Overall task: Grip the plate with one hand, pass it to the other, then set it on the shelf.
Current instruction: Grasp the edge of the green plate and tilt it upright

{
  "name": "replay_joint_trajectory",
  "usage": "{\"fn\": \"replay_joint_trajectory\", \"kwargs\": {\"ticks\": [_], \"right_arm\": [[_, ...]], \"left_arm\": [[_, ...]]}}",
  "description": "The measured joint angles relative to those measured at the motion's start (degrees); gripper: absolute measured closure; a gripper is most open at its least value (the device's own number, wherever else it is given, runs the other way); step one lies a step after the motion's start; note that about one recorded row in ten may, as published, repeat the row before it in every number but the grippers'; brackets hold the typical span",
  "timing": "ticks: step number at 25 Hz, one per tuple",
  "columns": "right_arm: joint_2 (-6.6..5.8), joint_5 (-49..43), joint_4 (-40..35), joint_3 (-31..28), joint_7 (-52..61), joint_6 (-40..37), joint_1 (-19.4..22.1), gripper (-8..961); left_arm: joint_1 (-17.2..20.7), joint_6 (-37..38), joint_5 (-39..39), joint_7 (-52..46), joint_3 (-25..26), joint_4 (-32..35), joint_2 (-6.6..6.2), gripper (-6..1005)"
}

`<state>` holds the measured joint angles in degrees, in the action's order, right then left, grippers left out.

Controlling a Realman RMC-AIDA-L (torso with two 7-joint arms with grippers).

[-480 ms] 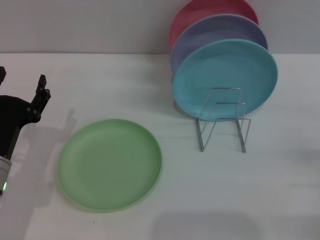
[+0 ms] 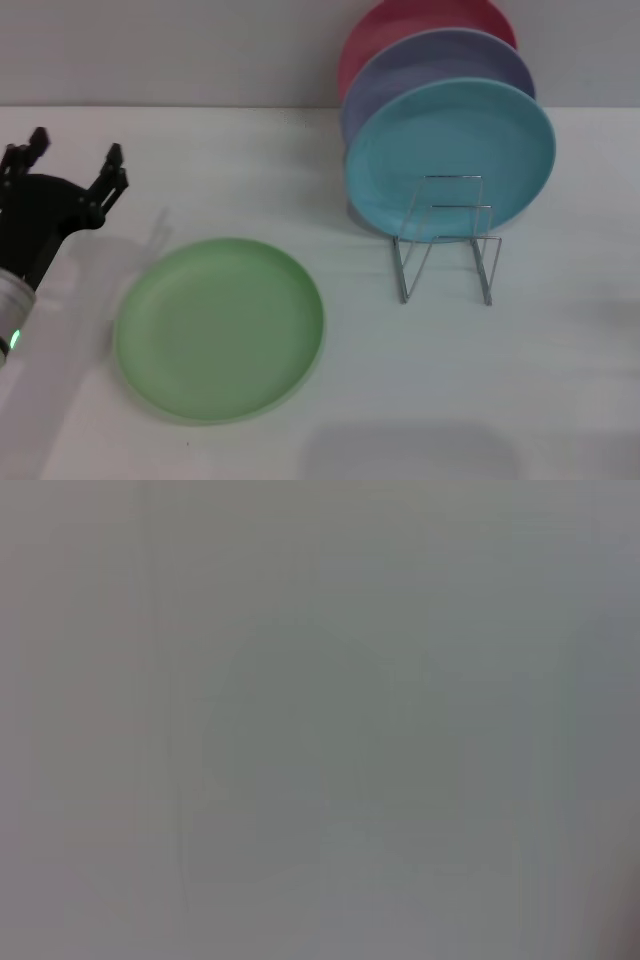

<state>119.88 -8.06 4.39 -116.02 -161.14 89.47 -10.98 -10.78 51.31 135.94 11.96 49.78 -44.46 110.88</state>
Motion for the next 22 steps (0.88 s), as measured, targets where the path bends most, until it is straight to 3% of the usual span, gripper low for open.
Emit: {"fn": "replay_joint_trajectory", "kwargs": {"ticks": [1, 2, 3, 4, 5, 6, 7, 8, 9, 10, 11, 12, 14, 16, 22], "right_arm": [[0.0, -0.01, 0.0, 0.04, 0.24, -0.05, 0.07, 126], [0.0, -0.02, 0.0, 0.13, 0.26, -0.1, 0.08, 126], [0.0, -0.02, 0.0, 0.13, 0.26, -0.1, 0.08, 126], [0.0, -0.02, 0.0, 0.21, 0.26, -0.12, 0.08, 126], [0.0, -0.03, 0.0, 0.33, 0.27, -0.15, 0.08, 126], [0.0, -0.03, 0.0, 0.46, 0.27, -0.17, 0.08, 126], [0.0, -0.03, 0.0, 0.46, 0.27, -0.17, 0.08, 126], [0.0, -0.03, -0.01, 0.59, 0.28, -0.17, 0.11, 126], [0.0, -0.03, -0.01, 0.59, 0.28, -0.17, 0.11, 126], [0.0, -0.03, -0.03, 0.6, 0.34, -0.18, 0.13, 126], [0.0, -0.03, -0.07, 0.61, 0.56, -0.2, 0.16, 126], [0.0, -0.03, -0.07, 0.61, 0.56, -0.2, 0.16, 126], [0.0, -0.03, -0.08, 0.63, 0.76, -0.25, 0.17, 127], [0.0, -0.03, -0.09, 0.76, 0.93, -0.42, 0.2, 127], [0.0, -0.03, -0.09, 0.89, 1.01, -0.96, 0.27, 127]], "left_arm": [[1.76, -8.12, 0.98, 0.01, 1.32, -7.35, -2.69, 190], [4.72, -22.07, 3.95, 0.03, 5.25, -19.46, -4.94, 192], [4.72, -22.07, 3.95, 0.03, 5.25, -19.46, -4.94, 193], [5.99, -28.88, 5.76, 0.05, 7.66, -24.17, -5.21, 194], [5.99, -28.88, 5.76, 0.05, 7.66, -24.17, -5.21, 196], [7.18, -35.97, 7.68, 0.06, 9.83, -28.31, -5.22, 197], [8.08, -42.69, 9.23, 0.07, 12.22, -32.05, -4.78, 199], [9.56, -55.16, 12.12, 0.18, 16.77, -38.57, -2.98, 200], [9.56, -55.16, 12.12, 0.18, 16.77, -38.57, -2.98, 201], [10.1, -63.21, 13.69, 0.63, 19.49, -42.15, -1.29, 203], [10.54, -75.89, 15.36, 2.54, 24.57, -47.15, 2.41, 204], [10.54, -75.89, 15.36, 2.54, 24.57, -47.15, 2.41, 206], [10.38, -86.15, 15.68, 5.34, 29.63, -50.54, 6.01, 208], [8.52, -97.54, 15.21, 5.01, 32.96, -52.6, 7.19, 211], [5.72, -105.25, 15.46, 2.66, 34.19, -51.5, 7.02, 220]]}}
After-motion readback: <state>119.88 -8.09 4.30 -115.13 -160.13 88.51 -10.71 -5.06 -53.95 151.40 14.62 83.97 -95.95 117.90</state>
